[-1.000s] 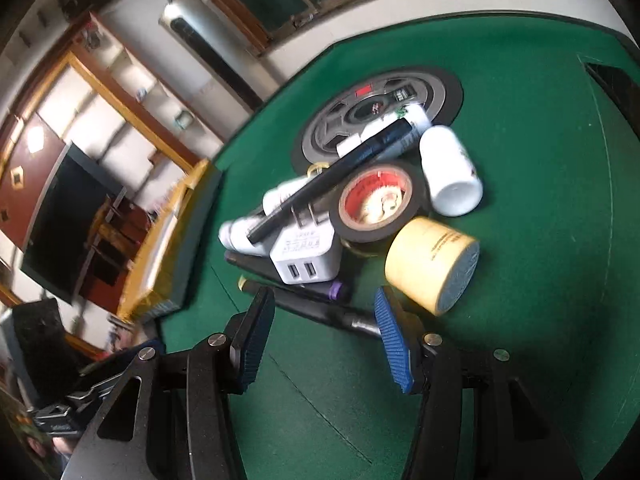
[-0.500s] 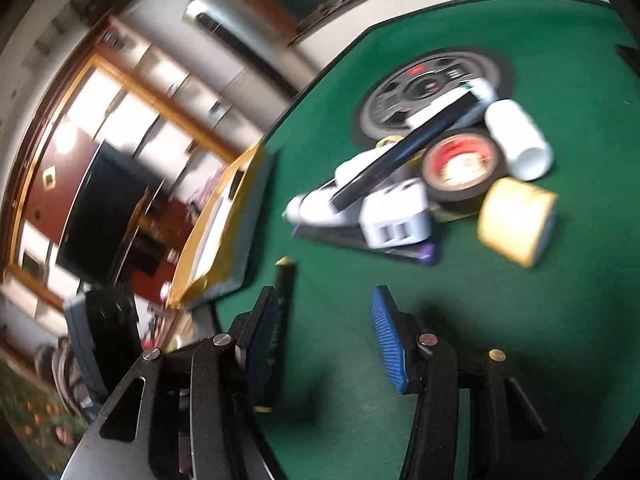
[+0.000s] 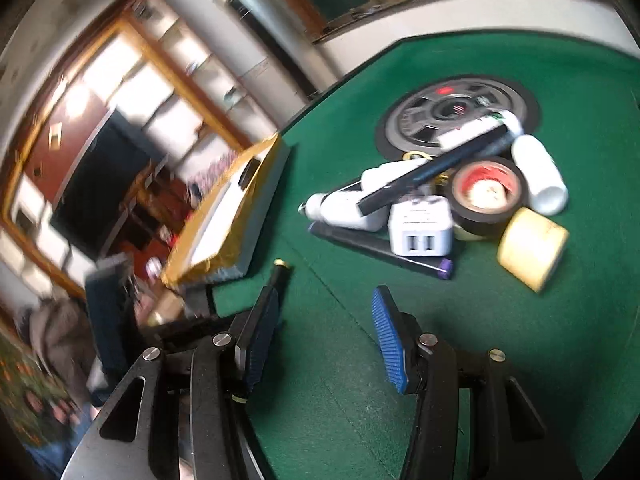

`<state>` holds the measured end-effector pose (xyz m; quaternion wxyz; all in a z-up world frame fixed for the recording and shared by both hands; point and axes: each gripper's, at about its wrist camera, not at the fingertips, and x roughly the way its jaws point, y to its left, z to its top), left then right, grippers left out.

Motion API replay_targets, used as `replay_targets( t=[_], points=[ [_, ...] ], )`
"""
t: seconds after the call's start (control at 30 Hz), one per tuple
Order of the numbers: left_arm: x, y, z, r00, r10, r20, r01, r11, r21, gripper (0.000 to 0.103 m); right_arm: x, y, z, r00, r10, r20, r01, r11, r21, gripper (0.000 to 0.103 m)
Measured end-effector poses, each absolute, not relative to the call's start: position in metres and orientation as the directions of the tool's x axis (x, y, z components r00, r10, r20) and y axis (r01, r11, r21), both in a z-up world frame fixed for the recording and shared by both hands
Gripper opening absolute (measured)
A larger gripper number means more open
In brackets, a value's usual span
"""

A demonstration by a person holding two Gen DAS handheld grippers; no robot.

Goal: Organize rigid objects
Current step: 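Grasp the black purple-capped marker with the right tool, then carry the yellow-capped marker with the left tool while the right tool carries the purple-capped marker to the tray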

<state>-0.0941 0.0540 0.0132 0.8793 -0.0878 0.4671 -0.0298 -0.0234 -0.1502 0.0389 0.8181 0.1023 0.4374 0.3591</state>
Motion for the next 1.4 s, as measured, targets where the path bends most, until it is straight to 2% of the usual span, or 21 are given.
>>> replay_targets(
  t=[0.03, 0.1, 0.13, 0.17, 0.27, 0.4, 0.6, 0.73, 0.8, 0.97, 1.2, 1.4],
  points=[
    [-0.095, 0.058, 0.013, 0.559, -0.153, -0.815, -0.024, 0.979, -0.201, 0.022, -0.023, -0.139, 0.043, 0.350, 0.655, -0.670, -0.525, 0.729, 0.439, 0.043],
    [-0.095, 0.061, 0.012, 0.562, -0.170, -0.809, -0.026, 0.975, -0.223, 0.022, -0.019, -0.126, 0.049, 0.369, 0.605, -0.706, -0.545, 0.756, 0.363, 0.034],
    [-0.095, 0.061, 0.012, 0.566, -0.170, -0.807, -0.027, 0.974, -0.224, 0.022, -0.014, -0.111, 0.053, 0.366, 0.564, -0.741, -0.591, 0.755, 0.283, 0.020],
    [-0.095, 0.060, 0.012, 0.568, -0.167, -0.806, -0.025, 0.975, -0.220, 0.022, -0.010, -0.103, 0.054, 0.367, 0.543, -0.755, -0.617, 0.750, 0.240, 0.012],
    [-0.095, 0.058, 0.011, 0.569, -0.164, -0.806, -0.032, 0.975, -0.221, 0.022, 0.007, -0.072, 0.047, 0.366, 0.423, -0.829, -0.671, 0.737, 0.080, 0.012],
    [-0.097, 0.058, 0.011, 0.572, -0.166, -0.803, -0.028, 0.975, -0.221, 0.023, 0.020, -0.055, 0.036, 0.375, 0.311, -0.873, -0.687, 0.725, -0.036, 0.012],
    [-0.097, 0.057, 0.011, 0.572, -0.165, -0.803, -0.024, 0.976, -0.218, 0.023, 0.029, -0.062, 0.021, 0.358, 0.245, -0.901, -0.705, 0.703, -0.089, 0.017],
    [-0.097, 0.056, 0.011, 0.574, -0.161, -0.803, -0.027, 0.976, -0.215, 0.023, 0.033, -0.064, 0.014, 0.331, 0.264, -0.906, -0.710, 0.702, -0.054, 0.025],
    [-0.096, 0.056, 0.011, 0.573, -0.160, -0.804, -0.027, 0.976, -0.214, 0.023, 0.025, -0.062, 0.014, 0.342, 0.259, -0.903, -0.709, 0.702, -0.068, 0.022],
    [-0.095, 0.046, 0.011, 0.595, -0.123, -0.795, -0.015, 0.986, -0.163, 0.022, -0.001, -0.068, 0.015, 0.335, 0.306, -0.891, -0.639, 0.769, 0.023, 0.014],
    [-0.092, 0.051, 0.013, 0.630, -0.216, -0.746, -0.016, 0.957, -0.290, 0.015, -0.026, -0.097, 0.024, 0.384, 0.445, -0.809, -0.509, 0.833, 0.216, 0.013],
    [-0.083, 0.046, 0.010, 0.602, -0.205, -0.771, -0.025, 0.961, -0.275, 0.015, -0.021, -0.102, 0.019, 0.374, 0.472, -0.798, -0.494, 0.830, 0.260, 0.013]
  ],
)
